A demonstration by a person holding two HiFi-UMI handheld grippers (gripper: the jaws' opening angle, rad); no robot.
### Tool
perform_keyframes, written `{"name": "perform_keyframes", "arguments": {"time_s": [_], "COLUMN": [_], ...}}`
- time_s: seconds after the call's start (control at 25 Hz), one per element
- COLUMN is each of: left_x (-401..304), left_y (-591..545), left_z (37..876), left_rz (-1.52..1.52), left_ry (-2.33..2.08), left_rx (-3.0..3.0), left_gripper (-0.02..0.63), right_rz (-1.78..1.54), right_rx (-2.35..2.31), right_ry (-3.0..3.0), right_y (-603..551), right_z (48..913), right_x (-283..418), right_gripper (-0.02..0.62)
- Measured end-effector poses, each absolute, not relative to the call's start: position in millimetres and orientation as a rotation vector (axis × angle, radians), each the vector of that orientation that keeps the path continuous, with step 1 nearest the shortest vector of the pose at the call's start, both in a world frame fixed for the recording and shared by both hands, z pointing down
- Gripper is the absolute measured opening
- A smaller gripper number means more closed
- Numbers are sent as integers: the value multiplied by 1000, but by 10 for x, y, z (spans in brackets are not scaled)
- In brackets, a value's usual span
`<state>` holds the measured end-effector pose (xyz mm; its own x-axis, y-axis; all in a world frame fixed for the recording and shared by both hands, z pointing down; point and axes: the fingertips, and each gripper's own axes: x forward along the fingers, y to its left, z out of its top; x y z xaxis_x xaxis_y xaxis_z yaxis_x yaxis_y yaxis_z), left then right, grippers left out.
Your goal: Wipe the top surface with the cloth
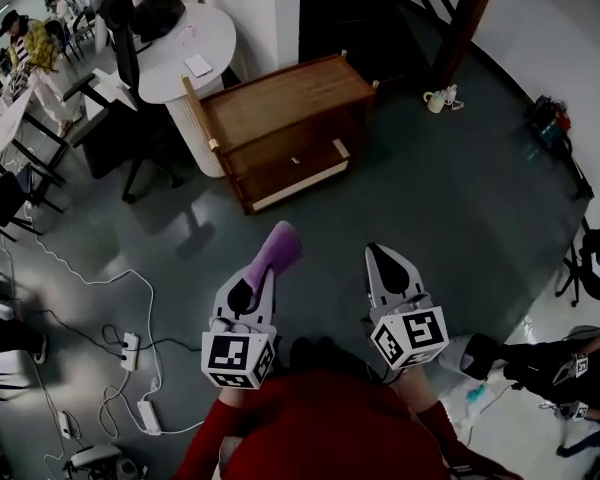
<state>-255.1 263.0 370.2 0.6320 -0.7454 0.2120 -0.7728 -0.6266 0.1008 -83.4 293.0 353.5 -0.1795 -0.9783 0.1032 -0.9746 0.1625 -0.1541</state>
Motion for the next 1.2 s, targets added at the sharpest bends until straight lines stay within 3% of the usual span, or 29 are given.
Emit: {"name": "perform_keyframes", "arguments": {"time_s": [0.48, 1.2], "left_x": [-2208, -539], "left_y": [1869, 4], "left_z": [3839, 3718], "left_rz": [249, 269], "left_ry": [-1242, -1317], "left_rx": [2645, 2613], "left_gripper": [64, 64], "right_rz": [-274, -393], "right_rx": [-2091, -1845], "right_ry": [2339, 2498], "right_y": [2219, 264], "right_z": [3604, 3662], "right_x": [-221, 793], "right_gripper": [12, 12]}}
